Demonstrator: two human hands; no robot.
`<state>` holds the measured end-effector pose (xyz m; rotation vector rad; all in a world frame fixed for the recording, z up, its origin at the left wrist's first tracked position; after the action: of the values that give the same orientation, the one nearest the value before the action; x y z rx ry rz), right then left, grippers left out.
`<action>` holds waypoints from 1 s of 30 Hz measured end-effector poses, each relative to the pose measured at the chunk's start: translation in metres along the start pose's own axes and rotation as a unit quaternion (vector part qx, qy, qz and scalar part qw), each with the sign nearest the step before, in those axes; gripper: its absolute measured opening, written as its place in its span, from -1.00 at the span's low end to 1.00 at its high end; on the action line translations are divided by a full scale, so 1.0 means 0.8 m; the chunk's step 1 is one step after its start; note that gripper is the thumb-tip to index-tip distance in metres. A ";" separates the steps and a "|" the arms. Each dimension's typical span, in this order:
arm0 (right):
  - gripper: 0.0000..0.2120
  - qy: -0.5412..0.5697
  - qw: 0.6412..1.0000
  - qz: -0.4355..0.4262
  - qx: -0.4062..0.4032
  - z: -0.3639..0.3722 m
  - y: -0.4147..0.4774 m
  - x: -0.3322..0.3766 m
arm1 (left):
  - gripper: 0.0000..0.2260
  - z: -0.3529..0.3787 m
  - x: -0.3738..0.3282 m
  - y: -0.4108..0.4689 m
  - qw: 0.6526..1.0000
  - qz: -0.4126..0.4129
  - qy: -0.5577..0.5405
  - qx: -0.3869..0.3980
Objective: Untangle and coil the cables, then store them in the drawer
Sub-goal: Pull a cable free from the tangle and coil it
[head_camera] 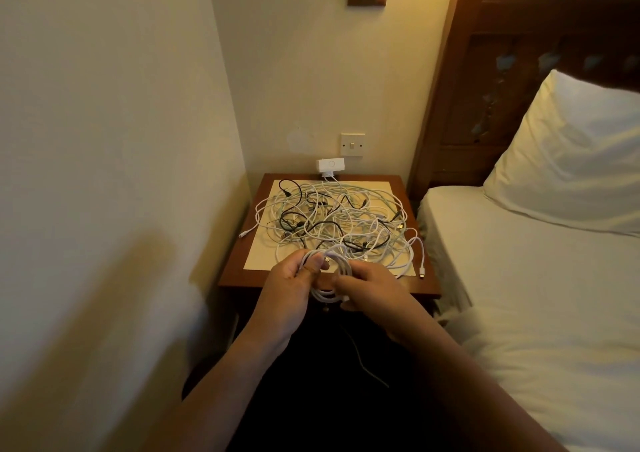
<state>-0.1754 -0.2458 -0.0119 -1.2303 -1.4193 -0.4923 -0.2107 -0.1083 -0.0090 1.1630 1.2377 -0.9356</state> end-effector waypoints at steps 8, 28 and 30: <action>-0.82 -0.373 0.923 -0.032 -0.085 0.017 -0.014 0.010 | -0.76 -0.015 0.010 0.004 0.994 0.007 0.081 -0.071; -0.74 0.271 0.961 -0.062 -0.007 0.027 -0.041 0.011 | -0.78 -0.006 -0.002 -0.009 0.980 -0.063 -0.152 -0.110; -0.63 0.338 0.940 -0.025 0.037 0.038 -0.042 0.012 | -0.78 0.001 -0.005 -0.012 0.981 -0.051 -0.147 -0.112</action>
<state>-0.2164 -0.2288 -0.0002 -0.8421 -0.8685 -0.7977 -0.2201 -0.1111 -0.0062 0.7594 1.1345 -0.9760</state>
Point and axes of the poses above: each hand's wrist, its own y-axis towards the middle knuckle, its own z-axis out of the palm, x = y × z, the point moved 6 cm from there along y, towards the middle knuckle, and after that the axes turned 9 degrees about z, right-handed, at the moved point
